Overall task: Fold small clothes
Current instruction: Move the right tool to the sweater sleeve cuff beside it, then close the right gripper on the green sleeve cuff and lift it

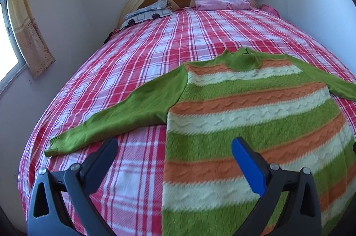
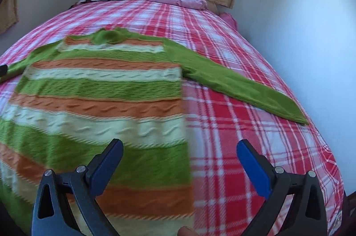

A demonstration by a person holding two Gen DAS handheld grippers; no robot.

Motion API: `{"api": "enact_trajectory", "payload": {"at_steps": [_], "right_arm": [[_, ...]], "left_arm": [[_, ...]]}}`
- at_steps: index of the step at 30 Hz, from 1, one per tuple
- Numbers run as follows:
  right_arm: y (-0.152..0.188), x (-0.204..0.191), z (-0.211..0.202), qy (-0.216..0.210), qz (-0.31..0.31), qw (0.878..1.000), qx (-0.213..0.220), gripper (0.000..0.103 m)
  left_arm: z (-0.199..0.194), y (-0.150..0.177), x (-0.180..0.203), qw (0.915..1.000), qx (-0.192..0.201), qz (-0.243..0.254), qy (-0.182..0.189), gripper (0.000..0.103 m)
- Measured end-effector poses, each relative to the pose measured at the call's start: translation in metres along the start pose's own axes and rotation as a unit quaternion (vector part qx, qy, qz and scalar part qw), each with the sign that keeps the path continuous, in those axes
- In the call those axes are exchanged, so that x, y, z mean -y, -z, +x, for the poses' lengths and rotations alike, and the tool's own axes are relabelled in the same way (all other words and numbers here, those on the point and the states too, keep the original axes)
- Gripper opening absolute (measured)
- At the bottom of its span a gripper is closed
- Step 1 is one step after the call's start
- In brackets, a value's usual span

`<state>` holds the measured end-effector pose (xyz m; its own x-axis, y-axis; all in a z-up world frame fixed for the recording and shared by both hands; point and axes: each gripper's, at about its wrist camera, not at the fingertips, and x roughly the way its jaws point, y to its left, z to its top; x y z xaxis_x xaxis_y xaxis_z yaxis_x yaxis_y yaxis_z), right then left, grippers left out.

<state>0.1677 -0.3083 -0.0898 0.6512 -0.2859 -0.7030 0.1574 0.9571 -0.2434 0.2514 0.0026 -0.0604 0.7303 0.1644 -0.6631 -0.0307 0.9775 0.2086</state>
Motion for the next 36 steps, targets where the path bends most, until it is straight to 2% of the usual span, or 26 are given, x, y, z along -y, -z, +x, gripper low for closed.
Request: {"api": "enact_trajectory", "payload": {"at_steps": [5, 13, 19, 25, 26, 27, 29, 32, 34, 36], "right_arm": [[-0.008, 0.030, 0.031, 0.008, 0.021, 1.000, -0.015, 0.102], [-0.016, 0.088, 0.074, 0.025, 0.071, 0.996, -0.042, 0.102], [-0.011, 0.152, 0.084, 0.028, 0.156, 0.986, -0.046, 0.102], [-0.001, 0.228, 0.088, 0.029, 0.270, 0.961, -0.046, 0.100], [0.000, 0.236, 0.091, 0.029, 0.283, 0.958, -0.047, 0.093], [0.003, 0.247, 0.093, 0.028, 0.301, 0.952, -0.051, 0.080], [0.009, 0.266, 0.100, 0.015, 0.338, 0.939, -0.065, 0.065], [0.012, 0.287, 0.102, 0.017, 0.373, 0.926, -0.054, 0.063], [0.014, 0.299, 0.105, 0.009, 0.409, 0.911, -0.048, 0.063], [0.012, 0.305, 0.110, 0.007, 0.421, 0.906, -0.043, 0.059]], "left_arm": [[0.027, -0.019, 0.015, 0.9999, -0.007, -0.006, 0.010, 0.103], [0.082, -0.042, 0.033, 0.9997, -0.018, -0.015, -0.007, 0.103], [0.112, -0.047, 0.038, 0.9991, -0.025, -0.027, -0.023, 0.103], [0.135, -0.042, 0.033, 0.9970, -0.059, -0.047, -0.016, 0.103], [0.138, -0.042, 0.032, 0.9965, -0.065, -0.051, -0.016, 0.103], [0.140, -0.041, 0.030, 0.9961, -0.068, -0.054, -0.019, 0.103], [0.142, -0.040, 0.030, 0.9956, -0.072, -0.057, -0.018, 0.103], [0.146, -0.038, 0.032, 0.9950, -0.082, -0.055, -0.013, 0.103], [0.147, -0.037, 0.032, 0.9948, -0.083, -0.058, -0.010, 0.103], [0.147, -0.037, 0.030, 0.9946, -0.084, -0.061, -0.006, 0.103]]}}
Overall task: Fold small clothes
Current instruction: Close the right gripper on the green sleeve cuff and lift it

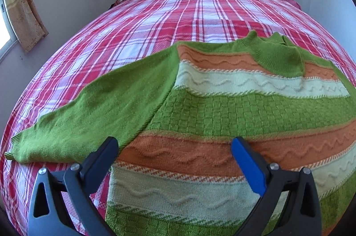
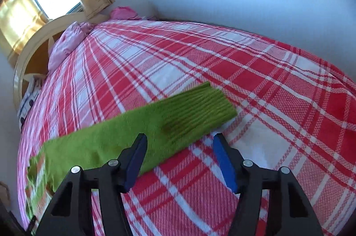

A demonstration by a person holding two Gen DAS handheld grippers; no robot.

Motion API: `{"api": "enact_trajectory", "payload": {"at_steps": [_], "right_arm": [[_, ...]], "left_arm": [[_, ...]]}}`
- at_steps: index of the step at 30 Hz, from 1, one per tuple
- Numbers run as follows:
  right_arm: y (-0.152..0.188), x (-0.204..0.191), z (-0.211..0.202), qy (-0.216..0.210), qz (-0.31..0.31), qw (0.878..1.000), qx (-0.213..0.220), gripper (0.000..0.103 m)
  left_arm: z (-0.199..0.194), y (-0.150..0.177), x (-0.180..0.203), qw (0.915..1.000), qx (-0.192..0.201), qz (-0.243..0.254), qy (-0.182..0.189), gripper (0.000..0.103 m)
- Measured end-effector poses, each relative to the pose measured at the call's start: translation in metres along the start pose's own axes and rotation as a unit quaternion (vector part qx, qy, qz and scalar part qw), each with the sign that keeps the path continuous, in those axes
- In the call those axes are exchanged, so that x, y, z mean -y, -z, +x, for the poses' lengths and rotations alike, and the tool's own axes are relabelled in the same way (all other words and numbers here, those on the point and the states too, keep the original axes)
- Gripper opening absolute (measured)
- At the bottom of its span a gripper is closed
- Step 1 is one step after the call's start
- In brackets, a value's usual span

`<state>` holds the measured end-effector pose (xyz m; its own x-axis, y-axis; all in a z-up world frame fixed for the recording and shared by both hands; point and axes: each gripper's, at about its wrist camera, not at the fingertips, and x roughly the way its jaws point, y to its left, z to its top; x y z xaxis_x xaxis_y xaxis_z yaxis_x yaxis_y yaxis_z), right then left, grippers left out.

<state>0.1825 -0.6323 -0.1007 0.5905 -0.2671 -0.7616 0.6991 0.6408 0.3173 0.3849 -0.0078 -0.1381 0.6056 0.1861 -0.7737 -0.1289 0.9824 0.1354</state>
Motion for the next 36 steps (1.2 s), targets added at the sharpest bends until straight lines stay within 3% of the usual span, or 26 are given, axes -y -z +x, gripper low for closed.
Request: {"api": "enact_trajectory", "payload": {"at_steps": [1, 5, 9, 15, 20, 27, 36], "right_arm": [[-0.003, 0.002, 0.002, -0.005, 0.006, 1.000, 0.004, 0.055], [-0.017, 0.009, 0.015, -0.032, 0.044, 0.998, 0.011, 0.010], [-0.020, 0.007, 0.008, -0.057, 0.056, 0.996, 0.028, 0.007], [-0.021, -0.029, -0.028, -0.073, 0.000, 0.995, 0.073, 0.007], [-0.023, -0.078, -0.062, -0.114, -0.050, 0.988, 0.095, 0.007], [-0.021, -0.163, -0.114, -0.186, -0.110, 0.967, 0.131, 0.006], [0.000, -0.257, -0.145, -0.239, -0.186, 0.943, 0.134, 0.006]], "left_arm": [[0.001, 0.000, 0.000, 1.0000, -0.001, -0.001, 0.002, 0.103], [0.003, -0.001, -0.002, 0.9999, -0.005, -0.006, 0.012, 0.103], [0.005, 0.002, -0.007, 0.9994, -0.014, -0.018, 0.028, 0.103], [0.008, 0.001, -0.011, 0.9981, -0.023, -0.030, 0.047, 0.103], [-0.001, -0.003, -0.014, 0.9977, -0.019, -0.018, 0.062, 0.103], [-0.046, -0.005, -0.040, 0.9950, 0.052, -0.041, 0.075, 0.103], [-0.051, 0.005, -0.058, 0.9945, 0.069, -0.042, 0.067, 0.103]]}}
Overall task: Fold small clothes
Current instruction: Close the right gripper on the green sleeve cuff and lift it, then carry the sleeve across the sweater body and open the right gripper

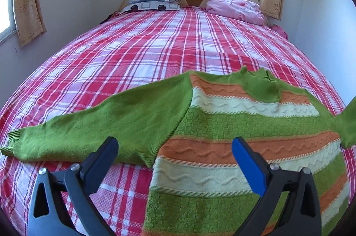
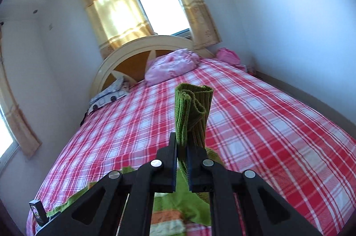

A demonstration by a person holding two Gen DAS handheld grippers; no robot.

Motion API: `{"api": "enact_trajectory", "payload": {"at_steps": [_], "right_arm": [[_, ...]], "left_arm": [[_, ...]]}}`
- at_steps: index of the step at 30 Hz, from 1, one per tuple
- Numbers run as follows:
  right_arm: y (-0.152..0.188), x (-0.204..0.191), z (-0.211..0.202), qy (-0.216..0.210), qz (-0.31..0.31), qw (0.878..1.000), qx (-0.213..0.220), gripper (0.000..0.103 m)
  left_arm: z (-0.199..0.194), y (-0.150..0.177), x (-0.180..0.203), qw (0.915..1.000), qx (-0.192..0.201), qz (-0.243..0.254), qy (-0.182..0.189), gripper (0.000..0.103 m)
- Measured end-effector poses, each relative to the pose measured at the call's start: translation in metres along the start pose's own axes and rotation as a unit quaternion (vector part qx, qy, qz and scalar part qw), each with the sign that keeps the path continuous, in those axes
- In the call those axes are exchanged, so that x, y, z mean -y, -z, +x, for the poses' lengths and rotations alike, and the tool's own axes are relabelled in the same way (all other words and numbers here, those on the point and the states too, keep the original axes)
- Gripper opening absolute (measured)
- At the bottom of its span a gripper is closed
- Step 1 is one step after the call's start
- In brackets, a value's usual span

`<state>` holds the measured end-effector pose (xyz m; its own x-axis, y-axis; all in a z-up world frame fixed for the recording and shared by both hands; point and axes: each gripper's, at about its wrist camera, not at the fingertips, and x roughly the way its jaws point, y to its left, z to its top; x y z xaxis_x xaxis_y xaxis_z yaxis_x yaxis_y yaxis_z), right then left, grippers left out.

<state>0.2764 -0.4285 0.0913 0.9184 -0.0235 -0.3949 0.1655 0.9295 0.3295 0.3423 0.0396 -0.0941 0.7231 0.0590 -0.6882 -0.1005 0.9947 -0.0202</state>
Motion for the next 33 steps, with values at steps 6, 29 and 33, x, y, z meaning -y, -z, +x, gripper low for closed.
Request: {"api": "enact_trajectory", "payload": {"at_steps": [6, 29, 33], "right_arm": [[0.004, -0.050, 0.020, -0.034, -0.032, 0.999, -0.013, 0.006], [0.111, -0.264, 0.110, -0.183, -0.122, 0.968, -0.118, 0.006], [0.157, -0.289, 0.131, -0.188, -0.144, 0.959, -0.153, 0.006]], "left_arm": [[0.001, 0.002, -0.014, 0.9994, 0.022, -0.005, -0.026, 0.103], [-0.005, 0.021, -0.068, 0.9958, 0.049, -0.048, -0.060, 0.103], [-0.005, 0.024, -0.078, 0.9953, 0.047, -0.054, -0.066, 0.103]]}}
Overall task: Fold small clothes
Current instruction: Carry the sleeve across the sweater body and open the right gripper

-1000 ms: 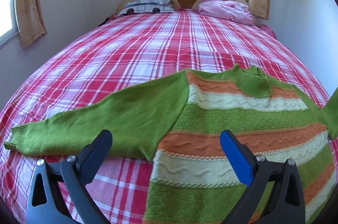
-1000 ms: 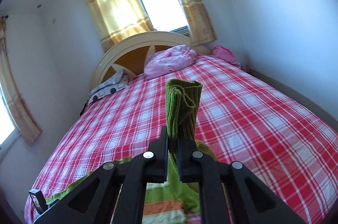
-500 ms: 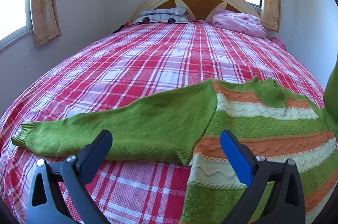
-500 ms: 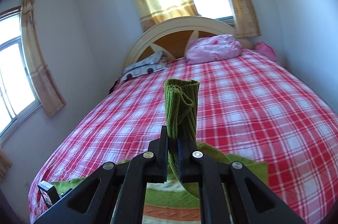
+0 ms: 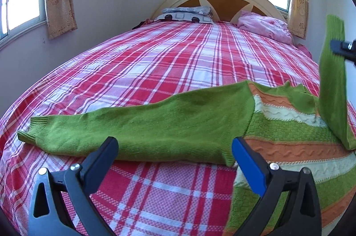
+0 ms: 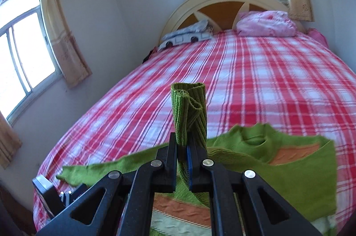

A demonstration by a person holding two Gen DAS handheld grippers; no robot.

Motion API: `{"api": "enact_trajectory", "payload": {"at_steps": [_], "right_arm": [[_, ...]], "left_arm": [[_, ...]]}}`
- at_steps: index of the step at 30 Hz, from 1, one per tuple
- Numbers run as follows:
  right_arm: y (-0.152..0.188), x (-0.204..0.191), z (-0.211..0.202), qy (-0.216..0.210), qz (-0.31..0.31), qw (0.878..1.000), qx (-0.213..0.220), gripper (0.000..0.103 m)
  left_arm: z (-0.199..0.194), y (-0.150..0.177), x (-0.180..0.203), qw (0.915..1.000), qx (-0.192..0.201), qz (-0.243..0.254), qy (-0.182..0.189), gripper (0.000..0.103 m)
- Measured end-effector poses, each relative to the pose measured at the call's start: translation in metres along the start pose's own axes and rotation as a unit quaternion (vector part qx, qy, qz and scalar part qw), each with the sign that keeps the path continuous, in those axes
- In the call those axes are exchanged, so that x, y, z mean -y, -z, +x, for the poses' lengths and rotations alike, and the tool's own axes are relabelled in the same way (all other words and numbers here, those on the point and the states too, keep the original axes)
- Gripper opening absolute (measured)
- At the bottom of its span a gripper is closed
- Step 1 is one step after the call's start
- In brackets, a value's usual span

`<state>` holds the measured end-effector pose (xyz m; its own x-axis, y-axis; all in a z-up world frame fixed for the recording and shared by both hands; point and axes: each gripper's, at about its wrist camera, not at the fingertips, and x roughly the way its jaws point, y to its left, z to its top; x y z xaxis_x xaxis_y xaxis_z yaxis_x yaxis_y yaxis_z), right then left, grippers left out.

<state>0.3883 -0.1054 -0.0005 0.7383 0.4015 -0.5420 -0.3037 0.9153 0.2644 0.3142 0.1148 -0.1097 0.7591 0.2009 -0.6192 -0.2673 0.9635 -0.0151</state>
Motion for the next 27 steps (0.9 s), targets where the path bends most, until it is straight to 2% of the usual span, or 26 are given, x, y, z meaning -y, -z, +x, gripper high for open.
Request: {"api": "enact_trajectory", "payload": {"at_steps": [7, 10, 11, 12, 13, 14, 17, 22, 25, 27], "right_arm": [[0.051, -0.019, 0.055, 0.003, -0.021, 0.998, -0.054, 0.006], [0.068, -0.021, 0.076, -0.009, -0.038, 0.995, -0.097, 0.009], [0.075, -0.022, 0.081, -0.010, -0.046, 0.992, -0.113, 0.017], [0.084, -0.023, 0.085, -0.014, -0.058, 0.989, -0.135, 0.038], [0.091, -0.023, 0.085, -0.026, -0.068, 0.985, -0.155, 0.054], [0.096, -0.023, 0.083, -0.031, -0.074, 0.983, -0.163, 0.066], [0.108, -0.014, 0.060, -0.044, -0.083, 0.981, -0.171, 0.066], [0.110, 0.027, 0.015, -0.019, -0.058, 0.985, -0.160, 0.066], [0.103, 0.062, -0.005, 0.044, -0.061, 0.988, -0.135, 0.066], [0.098, 0.101, -0.018, 0.085, -0.041, 0.989, -0.113, 0.066]], "left_arm": [[0.002, 0.002, -0.007, 0.9999, -0.007, -0.007, 0.001, 0.103], [0.001, 0.002, -0.005, 1.0000, -0.009, 0.000, 0.000, 0.103], [0.000, 0.001, -0.005, 0.9999, -0.010, 0.003, -0.001, 0.103], [-0.002, 0.001, -0.005, 0.9999, -0.009, 0.006, -0.003, 0.103], [-0.003, 0.001, -0.005, 0.9999, -0.007, 0.008, -0.005, 0.103], [-0.005, 0.000, -0.005, 0.9999, -0.005, 0.010, -0.008, 0.103], [-0.009, -0.004, -0.003, 0.9998, -0.001, 0.016, -0.011, 0.103], [-0.007, -0.017, 0.026, 0.9990, -0.002, 0.045, 0.006, 0.103], [0.008, -0.020, 0.051, 0.9976, -0.014, 0.068, -0.001, 0.103], [0.022, -0.020, 0.067, 0.9953, -0.031, 0.090, -0.016, 0.103]]}}
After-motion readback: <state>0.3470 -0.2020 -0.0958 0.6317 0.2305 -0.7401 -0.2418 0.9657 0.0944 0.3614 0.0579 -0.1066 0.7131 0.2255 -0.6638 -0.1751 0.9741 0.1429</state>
